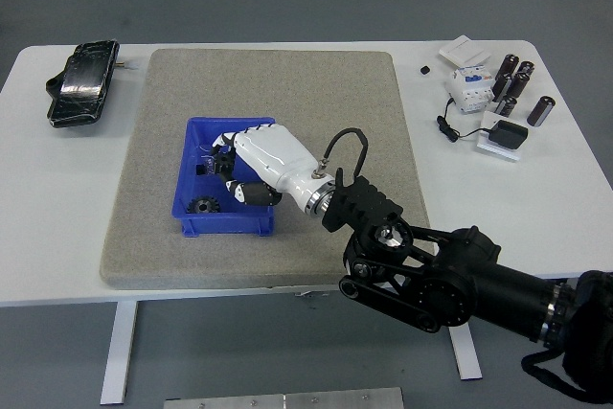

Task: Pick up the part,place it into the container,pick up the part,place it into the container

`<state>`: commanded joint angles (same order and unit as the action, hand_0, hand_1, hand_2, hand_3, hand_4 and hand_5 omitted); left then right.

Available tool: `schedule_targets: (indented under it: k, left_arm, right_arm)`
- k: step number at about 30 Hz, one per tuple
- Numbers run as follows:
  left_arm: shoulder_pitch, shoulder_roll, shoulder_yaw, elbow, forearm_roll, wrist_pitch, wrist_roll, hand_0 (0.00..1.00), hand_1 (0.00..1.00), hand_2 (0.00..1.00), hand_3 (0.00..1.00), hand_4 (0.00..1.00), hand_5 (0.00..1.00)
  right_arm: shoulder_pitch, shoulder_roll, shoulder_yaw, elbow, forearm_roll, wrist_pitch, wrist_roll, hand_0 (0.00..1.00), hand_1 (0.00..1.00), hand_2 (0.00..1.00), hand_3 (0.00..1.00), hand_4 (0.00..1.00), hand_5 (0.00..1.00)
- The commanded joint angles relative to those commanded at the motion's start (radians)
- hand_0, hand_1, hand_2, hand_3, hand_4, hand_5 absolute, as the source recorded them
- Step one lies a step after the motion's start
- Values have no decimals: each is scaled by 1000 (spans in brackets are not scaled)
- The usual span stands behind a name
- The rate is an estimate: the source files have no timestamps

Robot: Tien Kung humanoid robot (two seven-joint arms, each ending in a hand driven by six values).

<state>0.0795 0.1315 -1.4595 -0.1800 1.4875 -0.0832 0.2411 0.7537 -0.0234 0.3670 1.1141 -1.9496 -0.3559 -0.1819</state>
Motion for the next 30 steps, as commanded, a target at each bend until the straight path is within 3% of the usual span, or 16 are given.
schedule_targets:
  k: [2,3,11,19,21,30]
  left_arm:
    - [0,0,-1,0,0,0,0,673,645,622,638,721,579]
    - [0,-1,-1,0,0,0,0,673,646,621,640,721,578]
    - [1,-1,-2,0,3,-1,-1,673,646,622,637,722,583]
    - [6,-3,1,0,0,-1,0,673,645,616,621,722,583]
    - [8,-3,2,0,-2,-1,0,673,646,616,621,719,588]
    - [8,-5,-3,0,8,-6,-2,673,646,616,621,719,585]
  right_arm:
    - [-2,1,-1,-6,1,5,-2,868,821,815,748,597,325]
    - [-3,1,-1,-8,4,7,-3,911,861,864,819,626,330]
    - [-23,-11,51,1,40,0,11,922,859,864,845,653,322]
    - [-124,-96,232,93,67,-51,47,912,834,836,819,659,321]
    - [-166,-118,286,116,92,-64,73,865,785,796,783,659,332]
    - [-360,-143,504,164,342,-97,285,824,775,790,753,657,329]
